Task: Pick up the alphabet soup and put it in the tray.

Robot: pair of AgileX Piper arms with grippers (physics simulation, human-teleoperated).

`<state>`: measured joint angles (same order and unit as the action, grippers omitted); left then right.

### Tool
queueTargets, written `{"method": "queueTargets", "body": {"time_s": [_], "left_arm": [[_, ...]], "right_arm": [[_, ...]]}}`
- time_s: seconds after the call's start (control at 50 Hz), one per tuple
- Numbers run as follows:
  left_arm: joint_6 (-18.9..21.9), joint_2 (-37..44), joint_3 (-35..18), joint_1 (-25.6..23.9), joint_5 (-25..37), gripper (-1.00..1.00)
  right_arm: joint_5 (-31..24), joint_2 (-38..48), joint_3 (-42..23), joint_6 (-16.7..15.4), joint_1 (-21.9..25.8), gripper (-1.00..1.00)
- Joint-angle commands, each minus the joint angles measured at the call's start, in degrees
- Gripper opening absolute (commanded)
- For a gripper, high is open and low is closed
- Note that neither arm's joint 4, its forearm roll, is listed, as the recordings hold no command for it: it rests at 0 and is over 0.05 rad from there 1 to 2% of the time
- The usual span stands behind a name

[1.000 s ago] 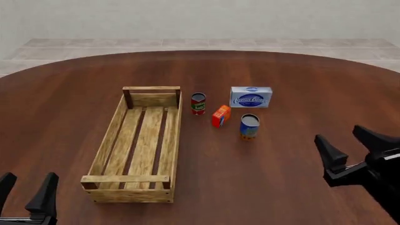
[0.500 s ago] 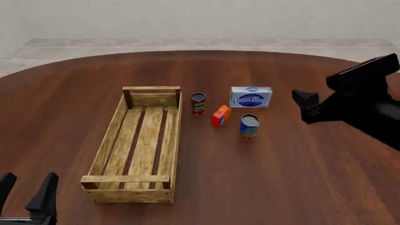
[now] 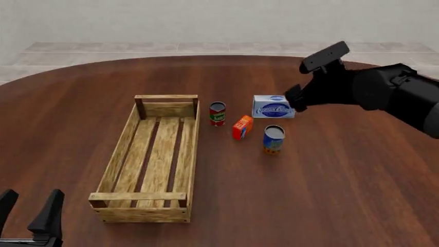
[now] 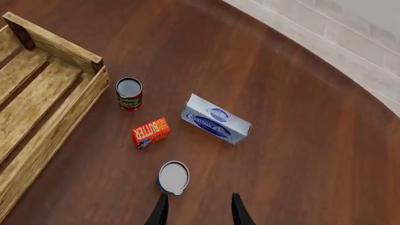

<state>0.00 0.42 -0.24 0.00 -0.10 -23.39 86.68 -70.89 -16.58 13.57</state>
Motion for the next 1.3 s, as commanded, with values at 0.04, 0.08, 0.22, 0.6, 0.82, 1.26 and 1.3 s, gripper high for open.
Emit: {"method": "queueTargets", "body": {"time_s": [0.04, 0.08, 0.22, 0.6, 0.82, 1.26, 1.3], "left_arm": [[0.00, 0.00, 0.00, 0.00, 0.00, 1.00], [0.00, 0.00, 0.00, 0.00, 0.00, 1.00], [0.00, 0.00, 0.00, 0.00, 0.00, 1.00], [0.00, 0.00, 0.00, 0.00, 0.00, 1.00], [0.00, 0.00, 0.00, 0.00, 0.00, 1.00], [0.00, 0.00, 0.00, 0.00, 0.00, 1.00], [0.00, 0.00, 0.00, 0.00, 0.00, 1.00]], "right_arm": [[0.66, 7.41, -2.88, 0.84, 0.86, 1.00], [0.77, 7.97, -3.02, 0.95, 1.16, 1.00], [1.54, 9.64, -3.32, 1.35, 1.51, 1.00], [3.34, 13.97, -3.92, 2.82, 1.91, 1.00], [5.23, 16.14, -2.76, 3.36, 2.16, 1.00], [8.50, 22.27, -2.41, 4.14, 1.74, 1.00], [8.64, 22.68, -2.54, 4.19, 1.61, 1.00]]}}
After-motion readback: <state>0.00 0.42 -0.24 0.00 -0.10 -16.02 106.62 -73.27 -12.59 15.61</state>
